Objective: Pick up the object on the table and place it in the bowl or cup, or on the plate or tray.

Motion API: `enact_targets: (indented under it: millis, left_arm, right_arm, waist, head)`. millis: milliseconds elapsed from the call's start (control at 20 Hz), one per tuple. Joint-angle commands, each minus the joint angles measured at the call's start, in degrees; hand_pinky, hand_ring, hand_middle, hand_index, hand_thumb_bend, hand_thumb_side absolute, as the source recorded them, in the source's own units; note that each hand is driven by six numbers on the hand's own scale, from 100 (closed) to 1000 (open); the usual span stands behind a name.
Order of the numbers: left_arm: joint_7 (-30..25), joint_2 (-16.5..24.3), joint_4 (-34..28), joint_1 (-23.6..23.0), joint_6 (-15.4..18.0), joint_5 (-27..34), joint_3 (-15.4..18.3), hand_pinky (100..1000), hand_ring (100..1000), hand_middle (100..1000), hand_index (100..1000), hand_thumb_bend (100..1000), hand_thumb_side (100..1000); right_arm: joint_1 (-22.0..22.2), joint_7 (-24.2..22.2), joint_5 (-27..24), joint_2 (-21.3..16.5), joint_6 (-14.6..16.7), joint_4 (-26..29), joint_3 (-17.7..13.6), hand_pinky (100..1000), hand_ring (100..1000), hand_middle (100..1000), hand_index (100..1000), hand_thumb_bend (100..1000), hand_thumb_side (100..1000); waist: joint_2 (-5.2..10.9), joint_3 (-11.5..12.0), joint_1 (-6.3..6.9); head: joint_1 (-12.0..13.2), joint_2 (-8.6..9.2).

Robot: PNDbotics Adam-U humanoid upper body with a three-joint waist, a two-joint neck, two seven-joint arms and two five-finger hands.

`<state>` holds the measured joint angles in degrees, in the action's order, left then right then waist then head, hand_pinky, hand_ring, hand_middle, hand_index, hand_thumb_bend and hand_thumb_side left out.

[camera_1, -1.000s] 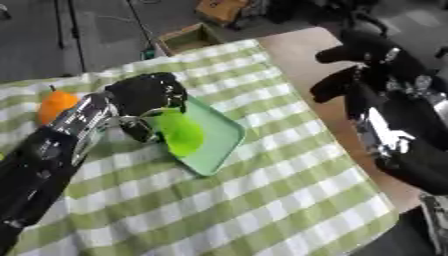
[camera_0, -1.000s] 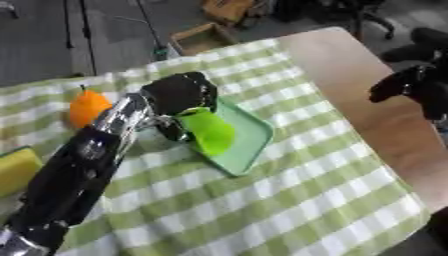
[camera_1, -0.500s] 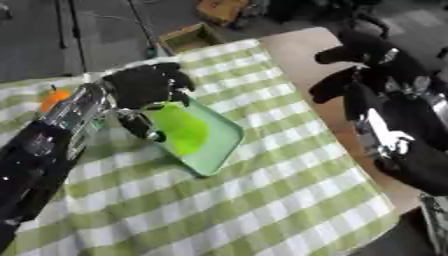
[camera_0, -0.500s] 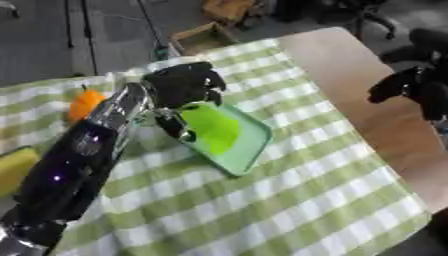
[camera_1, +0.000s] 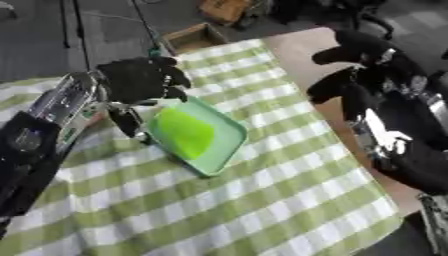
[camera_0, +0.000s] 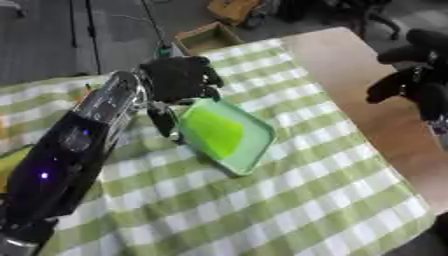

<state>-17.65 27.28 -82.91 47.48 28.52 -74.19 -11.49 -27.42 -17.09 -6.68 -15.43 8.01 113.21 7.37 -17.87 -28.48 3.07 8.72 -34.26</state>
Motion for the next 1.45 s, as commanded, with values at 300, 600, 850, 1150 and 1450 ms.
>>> enact_targets:
  millis: [300, 600, 850, 1150, 1450]
  left_arm:
    - [18.17, 6.31, -23.83, -11.98, -19.54, 31.24, 14.73, 810, 814, 829, 904, 741, 207]
    - [38.00, 4.66, -31.57, -31.99, -22.72, 50.23, 23.29, 743, 778, 816, 953, 602, 318]
    - [41.03, -0.25, -31.68, -42.78, -23.84, 51.17, 26.79, 717, 765, 814, 968, 548, 382]
    - [43.71, -5.53, -31.68, -45.07, -25.06, 52.72, 28.35, 700, 754, 806, 971, 498, 431]
    - [44.21, -7.73, -31.68, -44.78, -25.28, 54.21, 27.66, 694, 746, 799, 970, 465, 464]
  right_arm:
    - [1.57, 1.49, 1.09, -2.01, -0.16, 1.38, -2.04, 644, 668, 790, 949, 100, 414]
    - [3.90, 3.34, 2.57, -3.07, -0.57, 1.38, -3.79, 642, 665, 789, 950, 100, 427]
    - [5.41, 4.34, 3.35, -3.49, -0.72, 1.38, -4.63, 641, 665, 789, 950, 100, 432]
    - [6.41, 5.15, 3.86, -3.50, -0.87, 1.38, -5.31, 640, 665, 788, 950, 100, 433]
    - [6.73, 5.57, 4.01, -3.50, -0.83, 1.38, -5.66, 640, 665, 788, 950, 100, 430]
  waist:
    - [13.66, 5.46, -0.59]
    - [13.74, 12.23, -0.68]
    - [14.08, 16.06, -0.82]
    - [14.43, 18.05, -1.24]
    - [14.63, 18.11, -1.56]
  head:
    - [-2.83, -1.96]
    - [-5.03, -3.99]
    - [-5.64, -5.20]
    - [-4.98, -6.25]
    - [-1.80, -6.58]
